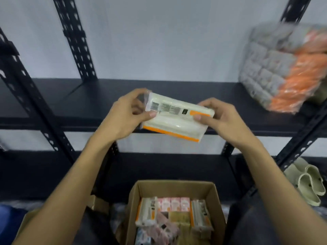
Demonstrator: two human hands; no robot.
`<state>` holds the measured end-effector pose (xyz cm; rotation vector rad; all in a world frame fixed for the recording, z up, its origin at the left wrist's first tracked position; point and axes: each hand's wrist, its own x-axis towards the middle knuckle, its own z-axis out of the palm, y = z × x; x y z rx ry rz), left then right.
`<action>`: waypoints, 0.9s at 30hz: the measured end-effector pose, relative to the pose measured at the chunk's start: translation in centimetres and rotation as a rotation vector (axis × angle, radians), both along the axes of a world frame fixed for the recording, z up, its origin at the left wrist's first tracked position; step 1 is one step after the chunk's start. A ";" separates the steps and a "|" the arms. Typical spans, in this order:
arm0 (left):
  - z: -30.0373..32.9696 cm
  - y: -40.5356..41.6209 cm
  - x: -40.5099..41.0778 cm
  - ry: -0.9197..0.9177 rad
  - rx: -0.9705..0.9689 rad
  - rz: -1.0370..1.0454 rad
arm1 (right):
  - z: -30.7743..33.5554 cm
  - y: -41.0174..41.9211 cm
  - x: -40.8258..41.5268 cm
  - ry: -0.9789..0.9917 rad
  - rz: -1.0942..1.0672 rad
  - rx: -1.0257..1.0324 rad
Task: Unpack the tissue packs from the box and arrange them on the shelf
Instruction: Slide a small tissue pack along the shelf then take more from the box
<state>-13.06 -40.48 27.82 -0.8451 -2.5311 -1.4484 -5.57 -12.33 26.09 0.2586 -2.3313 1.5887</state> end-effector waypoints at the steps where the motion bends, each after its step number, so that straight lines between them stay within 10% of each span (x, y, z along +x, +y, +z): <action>1: 1.1 0.3 -0.7 0.061 -0.029 -0.001 | 1.4 0.3 -0.6 0.053 -0.007 0.060; 13: -1.6 3.0 -6.9 0.365 -0.363 0.018 | 0.2 2.5 -5.8 0.160 -0.100 0.445; 27: -4.6 3.3 -6.5 0.193 -0.417 -0.016 | -4.8 3.5 -5.2 -0.013 -0.080 0.401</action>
